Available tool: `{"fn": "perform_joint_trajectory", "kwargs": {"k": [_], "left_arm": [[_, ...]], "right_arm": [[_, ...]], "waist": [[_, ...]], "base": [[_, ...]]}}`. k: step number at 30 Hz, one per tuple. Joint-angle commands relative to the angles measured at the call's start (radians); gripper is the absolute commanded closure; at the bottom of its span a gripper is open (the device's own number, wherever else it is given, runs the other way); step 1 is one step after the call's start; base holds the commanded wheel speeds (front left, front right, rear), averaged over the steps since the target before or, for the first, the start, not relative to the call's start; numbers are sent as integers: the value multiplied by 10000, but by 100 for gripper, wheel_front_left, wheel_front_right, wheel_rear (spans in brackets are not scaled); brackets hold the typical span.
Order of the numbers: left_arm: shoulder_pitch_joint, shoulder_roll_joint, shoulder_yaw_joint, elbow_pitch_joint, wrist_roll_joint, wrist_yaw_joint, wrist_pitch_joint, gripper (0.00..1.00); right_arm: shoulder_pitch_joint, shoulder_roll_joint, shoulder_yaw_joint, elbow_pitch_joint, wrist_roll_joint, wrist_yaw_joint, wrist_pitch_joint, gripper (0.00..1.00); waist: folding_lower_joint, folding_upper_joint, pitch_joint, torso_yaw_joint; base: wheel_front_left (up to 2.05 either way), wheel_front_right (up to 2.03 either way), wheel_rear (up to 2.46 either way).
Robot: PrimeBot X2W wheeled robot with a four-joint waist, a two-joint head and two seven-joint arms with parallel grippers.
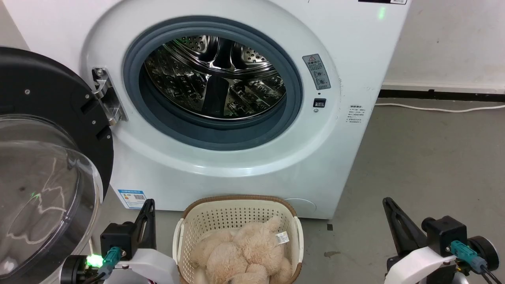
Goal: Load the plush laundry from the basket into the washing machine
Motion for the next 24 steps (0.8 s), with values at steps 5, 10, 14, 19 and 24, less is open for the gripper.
{"fn": "perform_joint_trajectory", "kwargs": {"k": [5, 10, 14, 19, 24], "left_arm": [[-145, -3, 1, -49, 28, -43, 3, 100], [-145, -3, 1, -49, 28, -43, 3, 100], [-145, -3, 1, -49, 28, -43, 3, 100], [-145, -3, 1, -49, 28, -43, 3, 100], [15, 0, -22, 8, -31, 8, -14, 0]], "right_arm": [[-118, -6, -18, -43, -76, 6, 3, 100], [-118, -6, -18, -43, -76, 6, 3, 100], [-118, -6, -18, -43, -76, 6, 3, 100], [-118, -6, -18, -43, -76, 6, 3, 100], [13, 0, 18, 12, 33, 0, -14, 0]], "waist": [[0, 0, 0, 0], [0, 0, 0, 0], [0, 0, 0, 0], [0, 0, 0, 0], [0, 0, 0, 0]], "base": [[0, 0, 0], [0, 0, 0], [0, 0, 0], [0, 0, 0], [0, 0, 0]]}}
